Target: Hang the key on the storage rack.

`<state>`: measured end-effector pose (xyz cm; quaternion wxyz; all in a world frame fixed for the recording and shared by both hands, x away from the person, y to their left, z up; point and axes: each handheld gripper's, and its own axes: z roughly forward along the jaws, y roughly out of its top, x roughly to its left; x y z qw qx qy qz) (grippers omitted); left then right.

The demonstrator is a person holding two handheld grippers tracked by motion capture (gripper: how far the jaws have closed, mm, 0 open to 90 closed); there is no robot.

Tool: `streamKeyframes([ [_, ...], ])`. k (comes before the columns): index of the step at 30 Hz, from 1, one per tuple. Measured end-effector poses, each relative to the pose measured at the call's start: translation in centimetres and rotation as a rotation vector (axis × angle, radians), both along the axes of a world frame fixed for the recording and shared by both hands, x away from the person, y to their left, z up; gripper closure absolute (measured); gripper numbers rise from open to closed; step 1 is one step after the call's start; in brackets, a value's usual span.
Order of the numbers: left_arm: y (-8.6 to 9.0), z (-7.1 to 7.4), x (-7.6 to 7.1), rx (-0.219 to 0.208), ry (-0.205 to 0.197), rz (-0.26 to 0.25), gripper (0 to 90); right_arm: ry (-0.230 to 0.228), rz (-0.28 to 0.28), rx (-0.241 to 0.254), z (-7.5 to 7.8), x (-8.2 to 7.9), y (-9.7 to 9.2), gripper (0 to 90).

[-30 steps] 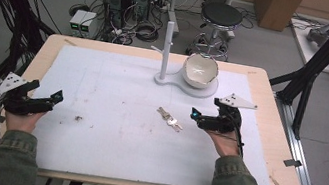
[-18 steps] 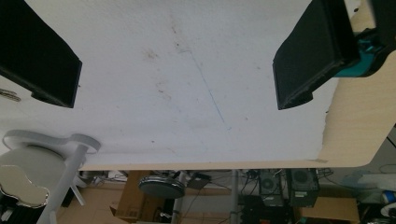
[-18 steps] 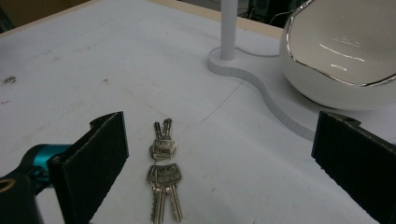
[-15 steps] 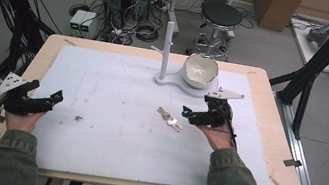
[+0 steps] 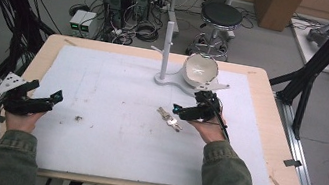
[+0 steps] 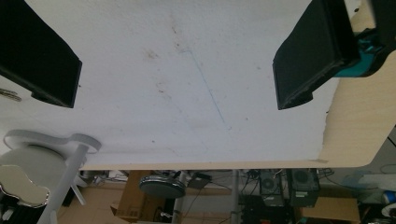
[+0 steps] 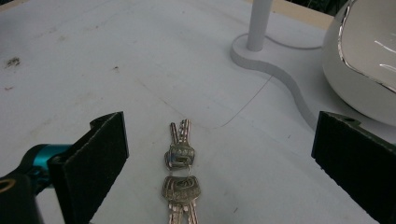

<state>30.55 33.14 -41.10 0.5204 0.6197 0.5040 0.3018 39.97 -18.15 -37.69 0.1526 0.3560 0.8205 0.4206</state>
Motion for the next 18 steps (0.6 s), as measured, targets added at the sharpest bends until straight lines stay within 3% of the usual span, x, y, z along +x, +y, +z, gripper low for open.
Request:
streamKeyframes([
  [13, 0.0, -0.1, 0.0, 0.003, 0.002, -0.005, 1.7, 0.1, 0.033, -0.056, -0.9, 1.6, 1.2, 3.0],
  [18, -0.1, -0.1, 0.1, 0.005, 0.004, -0.007, 1.7, 0.132, 0.065, -0.111, -1.3, 2.0, 2.3, 3.0],
])
